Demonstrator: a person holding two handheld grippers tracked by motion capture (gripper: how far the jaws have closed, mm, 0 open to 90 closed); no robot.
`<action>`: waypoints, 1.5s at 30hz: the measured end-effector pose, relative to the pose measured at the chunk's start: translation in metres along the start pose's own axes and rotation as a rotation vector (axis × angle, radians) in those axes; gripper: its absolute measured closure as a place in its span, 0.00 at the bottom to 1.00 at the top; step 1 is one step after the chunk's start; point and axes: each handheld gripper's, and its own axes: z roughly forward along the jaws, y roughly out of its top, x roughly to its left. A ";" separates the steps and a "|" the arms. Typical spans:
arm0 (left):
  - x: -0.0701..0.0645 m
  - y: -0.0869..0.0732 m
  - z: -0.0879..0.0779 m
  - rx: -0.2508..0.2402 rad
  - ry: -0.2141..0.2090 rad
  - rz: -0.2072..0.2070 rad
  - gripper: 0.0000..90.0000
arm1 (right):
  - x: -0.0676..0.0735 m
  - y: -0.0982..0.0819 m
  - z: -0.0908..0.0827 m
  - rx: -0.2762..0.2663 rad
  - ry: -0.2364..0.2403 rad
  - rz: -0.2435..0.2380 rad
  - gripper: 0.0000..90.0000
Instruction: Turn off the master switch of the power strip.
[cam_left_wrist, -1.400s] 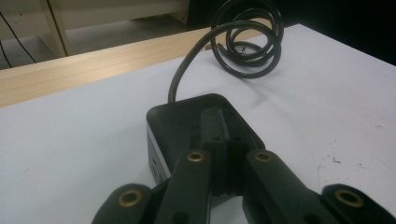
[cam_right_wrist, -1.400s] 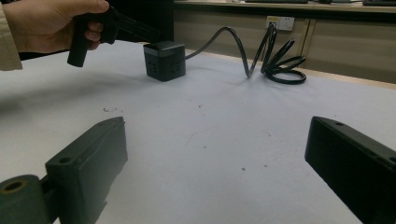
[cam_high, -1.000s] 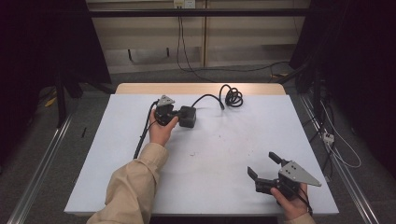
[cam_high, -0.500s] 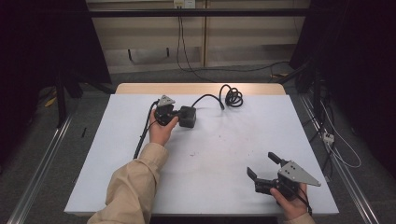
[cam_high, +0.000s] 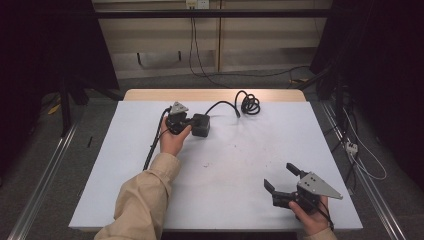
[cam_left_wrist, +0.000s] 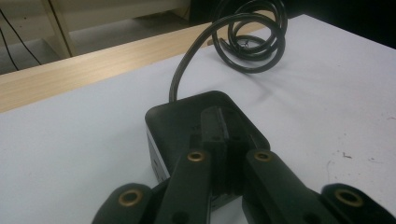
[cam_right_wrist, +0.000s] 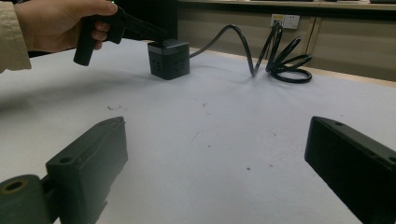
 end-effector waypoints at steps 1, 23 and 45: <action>0.000 0.000 0.000 -0.001 0.000 -0.001 1.00 | 0.000 0.000 0.000 -0.001 -0.003 0.000 0.06; 0.002 0.001 0.000 0.012 -0.014 -0.037 1.00 | 0.002 0.000 0.001 0.002 0.005 -0.002 0.06; 0.001 0.000 0.000 0.015 -0.007 -0.029 1.00 | 0.001 0.000 0.001 0.003 0.006 -0.005 0.06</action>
